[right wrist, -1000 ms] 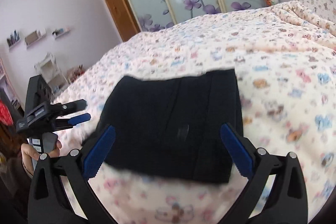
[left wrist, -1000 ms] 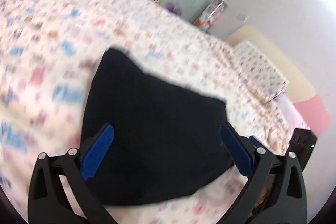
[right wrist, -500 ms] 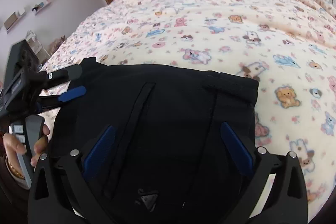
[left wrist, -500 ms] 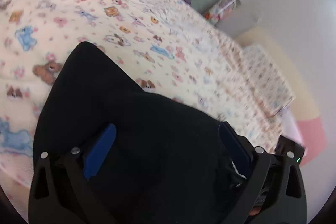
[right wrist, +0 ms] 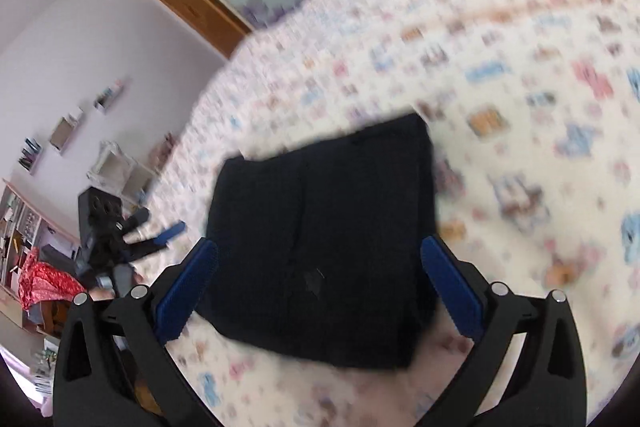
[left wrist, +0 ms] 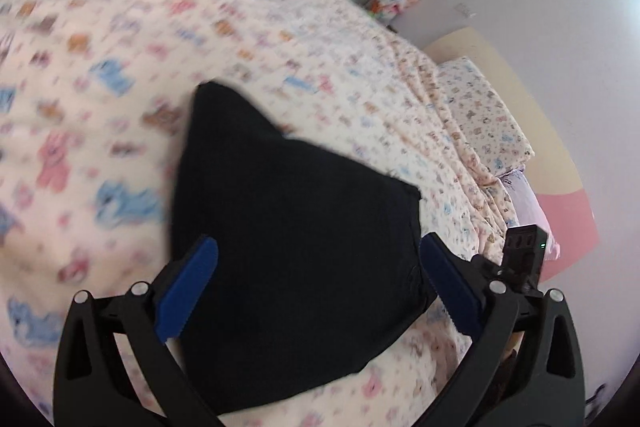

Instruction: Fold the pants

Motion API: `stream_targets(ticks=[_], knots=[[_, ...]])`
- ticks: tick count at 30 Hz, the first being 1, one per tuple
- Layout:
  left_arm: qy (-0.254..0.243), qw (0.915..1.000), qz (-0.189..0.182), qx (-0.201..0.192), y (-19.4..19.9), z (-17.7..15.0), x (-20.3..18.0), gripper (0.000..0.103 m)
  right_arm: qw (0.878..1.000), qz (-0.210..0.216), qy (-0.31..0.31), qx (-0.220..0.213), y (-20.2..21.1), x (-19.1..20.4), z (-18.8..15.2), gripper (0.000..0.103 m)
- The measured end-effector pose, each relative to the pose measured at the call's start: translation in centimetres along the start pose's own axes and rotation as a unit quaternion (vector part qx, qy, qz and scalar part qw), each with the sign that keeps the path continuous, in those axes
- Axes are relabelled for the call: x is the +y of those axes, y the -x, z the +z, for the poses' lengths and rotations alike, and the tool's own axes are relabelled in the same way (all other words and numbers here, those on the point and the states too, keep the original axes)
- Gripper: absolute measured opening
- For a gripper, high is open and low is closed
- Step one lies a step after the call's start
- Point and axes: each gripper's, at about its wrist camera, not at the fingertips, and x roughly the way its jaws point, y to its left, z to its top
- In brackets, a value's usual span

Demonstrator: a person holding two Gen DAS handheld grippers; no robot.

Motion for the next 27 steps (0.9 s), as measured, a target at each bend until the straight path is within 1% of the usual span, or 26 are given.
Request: stream_targets(ticks=[3,6,9,13,17,20,23,25,26,27], knots=[[0.020,0.9996,0.015,0.010,-0.1,-0.2,1.7,0.101,0.999,0.011,-0.028,0.024,-1.2,-1.4,0.1,0.102],[0.032,0.9989,0.028,0.020,-0.8,-0.2,2.8,0.101,0.998,0.007,-0.051,0.048,-2.4,-2.7,-0.1,0.102],[0.045,0.9980,0.032,0.031,-1.7,-0.4,3.6,0.101,0.996,0.012,-0.067,0.055,-3.1,-3.6,-0.3,0.102],[0.050,0.9970,0.033,0.049,-3.2,-0.9,4.0,0.101,0.997,0.006,-0.052,0.057,-3.5,-3.1,-0.3,0.102],[0.040,0.9970,0.036,0.056,-4.1,-1.4,3.8,0.101,0.997,0.020,-0.027,0.071,-4.7,-1.9,-0.1,0.102],[0.036,0.9968,0.039,0.059,-4.3,-1.4,3.7,0.101,0.996,-0.004,-0.023,0.084,-5.7,-1.9,-0.2,0.102],[0.049,0.9965,0.031,0.060,-4.3,-1.2,3.9,0.101,0.996,-0.011,-0.029,0.084,-6.2,-2.1,-0.1,0.102],[0.058,0.9962,0.022,0.061,-4.4,-1.1,4.2,0.101,0.996,-0.015,-0.023,0.084,-6.4,-1.8,-0.1,0.102],[0.062,0.9960,0.021,0.061,-4.4,-1.1,4.2,0.101,0.996,-0.014,-0.017,0.085,-6.6,-1.5,-0.2,0.102],[0.065,0.9960,0.012,0.061,-4.3,-1.1,4.2,0.101,0.996,-0.002,-0.014,0.086,-6.6,-1.2,-0.3,0.102]])
